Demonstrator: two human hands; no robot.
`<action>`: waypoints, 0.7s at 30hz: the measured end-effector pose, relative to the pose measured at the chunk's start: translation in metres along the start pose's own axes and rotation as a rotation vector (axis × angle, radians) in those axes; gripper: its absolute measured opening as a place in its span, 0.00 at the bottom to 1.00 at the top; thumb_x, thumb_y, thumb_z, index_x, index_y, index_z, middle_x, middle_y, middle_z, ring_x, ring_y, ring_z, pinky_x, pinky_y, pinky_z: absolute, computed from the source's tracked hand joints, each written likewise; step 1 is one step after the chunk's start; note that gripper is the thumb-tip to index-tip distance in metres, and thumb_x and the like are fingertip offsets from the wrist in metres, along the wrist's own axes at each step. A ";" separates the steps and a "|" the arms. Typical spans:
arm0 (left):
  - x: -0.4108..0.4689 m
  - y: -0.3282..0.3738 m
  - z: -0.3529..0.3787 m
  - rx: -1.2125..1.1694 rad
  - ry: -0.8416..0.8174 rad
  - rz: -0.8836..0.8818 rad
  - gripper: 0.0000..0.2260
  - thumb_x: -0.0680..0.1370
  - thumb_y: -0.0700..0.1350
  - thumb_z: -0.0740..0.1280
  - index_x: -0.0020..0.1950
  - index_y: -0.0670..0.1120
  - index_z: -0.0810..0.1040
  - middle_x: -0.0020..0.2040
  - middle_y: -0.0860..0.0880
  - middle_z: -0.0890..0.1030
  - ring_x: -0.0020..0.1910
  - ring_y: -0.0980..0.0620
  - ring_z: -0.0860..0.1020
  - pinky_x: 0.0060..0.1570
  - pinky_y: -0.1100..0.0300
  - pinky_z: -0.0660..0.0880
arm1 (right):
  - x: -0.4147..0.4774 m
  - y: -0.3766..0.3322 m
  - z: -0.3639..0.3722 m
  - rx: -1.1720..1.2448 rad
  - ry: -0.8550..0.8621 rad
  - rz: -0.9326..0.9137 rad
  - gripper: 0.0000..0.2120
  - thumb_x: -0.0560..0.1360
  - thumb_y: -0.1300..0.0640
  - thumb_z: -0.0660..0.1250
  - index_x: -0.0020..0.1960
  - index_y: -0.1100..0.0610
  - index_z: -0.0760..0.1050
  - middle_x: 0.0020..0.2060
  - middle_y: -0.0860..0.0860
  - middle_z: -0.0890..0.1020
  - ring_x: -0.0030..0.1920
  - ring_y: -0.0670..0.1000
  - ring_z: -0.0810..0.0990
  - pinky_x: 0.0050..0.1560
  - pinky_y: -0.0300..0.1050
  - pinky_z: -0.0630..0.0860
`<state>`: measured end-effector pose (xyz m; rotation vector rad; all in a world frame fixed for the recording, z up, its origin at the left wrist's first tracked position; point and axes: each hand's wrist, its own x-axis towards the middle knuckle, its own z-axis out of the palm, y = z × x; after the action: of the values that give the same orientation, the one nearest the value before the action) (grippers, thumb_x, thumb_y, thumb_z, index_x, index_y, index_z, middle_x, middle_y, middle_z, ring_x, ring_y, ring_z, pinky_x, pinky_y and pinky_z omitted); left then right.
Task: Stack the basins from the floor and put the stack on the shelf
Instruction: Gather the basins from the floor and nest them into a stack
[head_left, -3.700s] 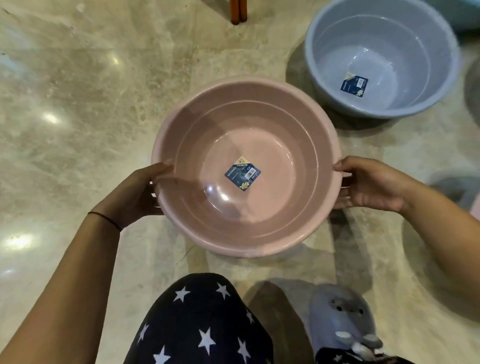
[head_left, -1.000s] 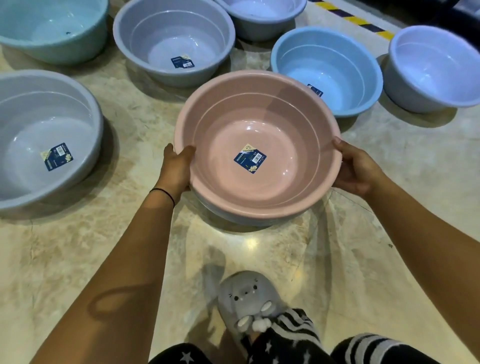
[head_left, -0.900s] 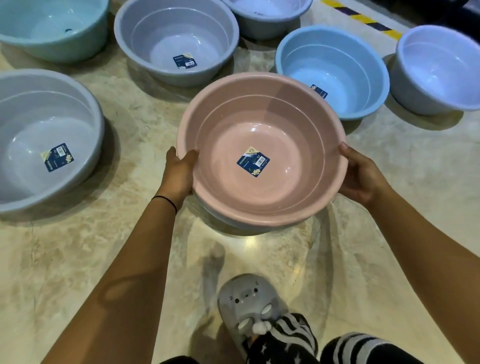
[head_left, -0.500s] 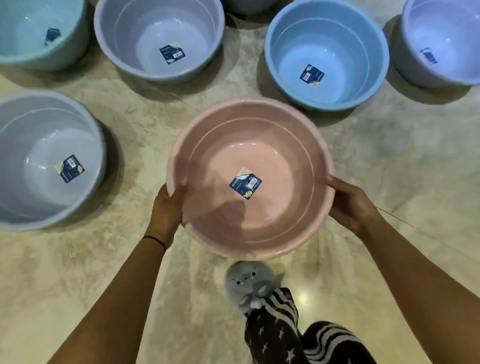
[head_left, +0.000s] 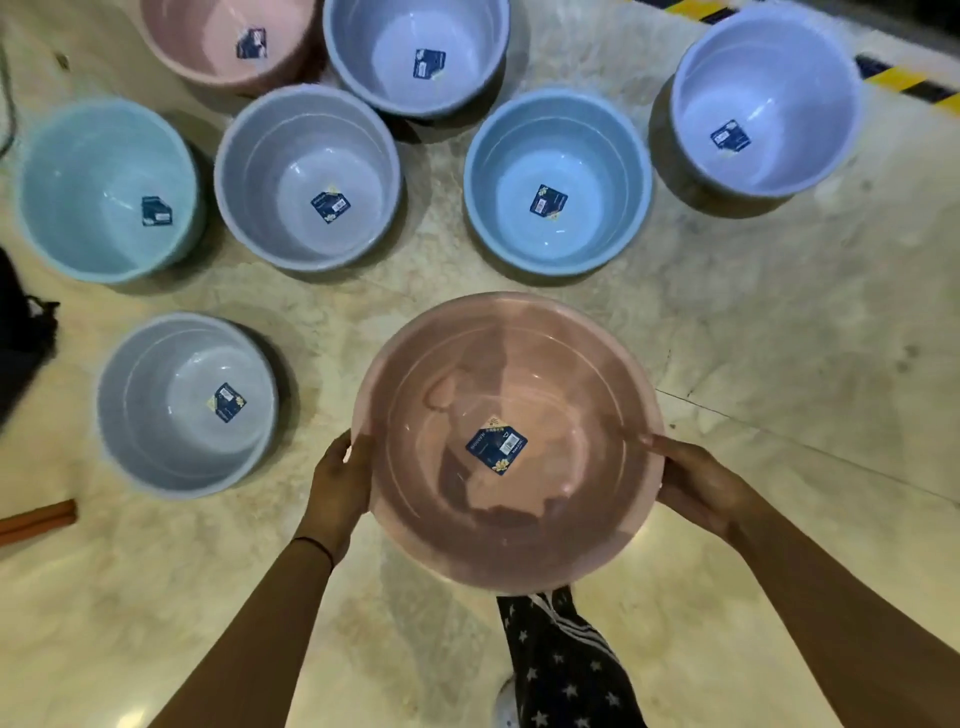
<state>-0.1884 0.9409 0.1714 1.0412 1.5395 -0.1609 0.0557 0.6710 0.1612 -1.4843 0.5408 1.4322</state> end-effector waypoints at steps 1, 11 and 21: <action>-0.008 0.013 -0.002 -0.016 -0.009 -0.004 0.22 0.82 0.55 0.62 0.73 0.46 0.72 0.61 0.43 0.82 0.48 0.49 0.81 0.38 0.55 0.77 | -0.008 -0.010 0.002 0.014 0.010 0.002 0.25 0.72 0.57 0.66 0.68 0.63 0.74 0.66 0.66 0.76 0.68 0.67 0.71 0.69 0.65 0.67; -0.038 0.103 -0.021 -0.156 -0.090 -0.020 0.31 0.77 0.53 0.71 0.77 0.43 0.67 0.64 0.40 0.81 0.65 0.39 0.78 0.64 0.38 0.74 | -0.042 -0.078 0.031 0.035 0.009 -0.007 0.28 0.71 0.56 0.64 0.69 0.66 0.71 0.65 0.68 0.75 0.67 0.67 0.73 0.70 0.63 0.66; -0.001 0.153 -0.033 -0.166 -0.153 -0.084 0.29 0.77 0.48 0.73 0.76 0.43 0.69 0.64 0.40 0.82 0.63 0.38 0.79 0.64 0.37 0.74 | -0.029 -0.120 0.056 0.084 0.004 0.021 0.25 0.70 0.56 0.66 0.65 0.64 0.74 0.54 0.62 0.83 0.51 0.60 0.83 0.51 0.54 0.81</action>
<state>-0.1084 1.0511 0.2494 0.8153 1.4328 -0.1643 0.1225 0.7617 0.2361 -1.4194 0.6134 1.4055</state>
